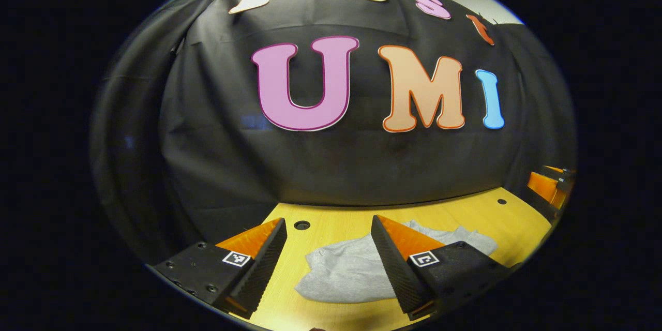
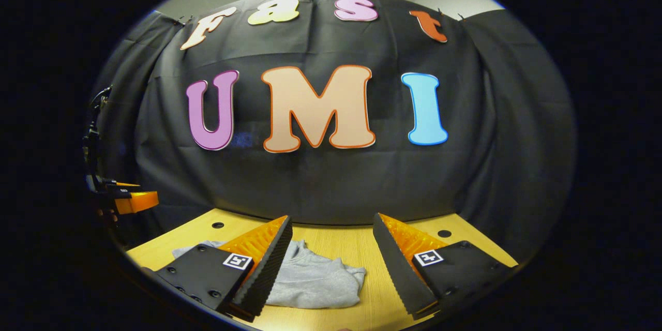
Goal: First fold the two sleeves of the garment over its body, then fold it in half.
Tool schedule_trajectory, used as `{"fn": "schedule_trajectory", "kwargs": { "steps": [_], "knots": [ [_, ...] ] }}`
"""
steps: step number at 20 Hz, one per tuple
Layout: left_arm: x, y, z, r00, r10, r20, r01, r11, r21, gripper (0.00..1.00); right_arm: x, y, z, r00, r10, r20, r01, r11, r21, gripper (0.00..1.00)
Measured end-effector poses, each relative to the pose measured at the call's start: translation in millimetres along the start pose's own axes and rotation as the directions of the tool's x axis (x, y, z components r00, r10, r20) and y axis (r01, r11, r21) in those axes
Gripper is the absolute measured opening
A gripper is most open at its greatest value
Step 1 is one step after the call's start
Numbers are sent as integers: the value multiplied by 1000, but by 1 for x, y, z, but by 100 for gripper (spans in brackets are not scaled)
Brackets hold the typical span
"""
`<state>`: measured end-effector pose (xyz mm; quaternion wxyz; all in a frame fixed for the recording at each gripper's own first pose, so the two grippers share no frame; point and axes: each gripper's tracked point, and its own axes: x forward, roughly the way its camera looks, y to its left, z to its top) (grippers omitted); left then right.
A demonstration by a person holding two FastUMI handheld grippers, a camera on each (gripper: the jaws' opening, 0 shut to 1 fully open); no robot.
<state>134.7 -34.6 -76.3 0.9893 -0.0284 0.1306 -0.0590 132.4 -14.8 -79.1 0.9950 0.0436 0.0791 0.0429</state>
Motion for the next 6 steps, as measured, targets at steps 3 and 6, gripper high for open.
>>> {"fn": "schedule_trajectory", "kwargs": {
  "steps": [3, 6],
  "knots": [
    [-23, 5, -2, 999, 26, 19, -26, 1000, 4, 95, -28, -2, -28, 998, -4, -70, 6, 1000, 26, 98],
    [-34, 11, -13, 999, 52, 3, -52, 999, -11, 94, -39, -5, -37, 996, -15, -87, 18, 1000, 26, 98]
  ]
}}
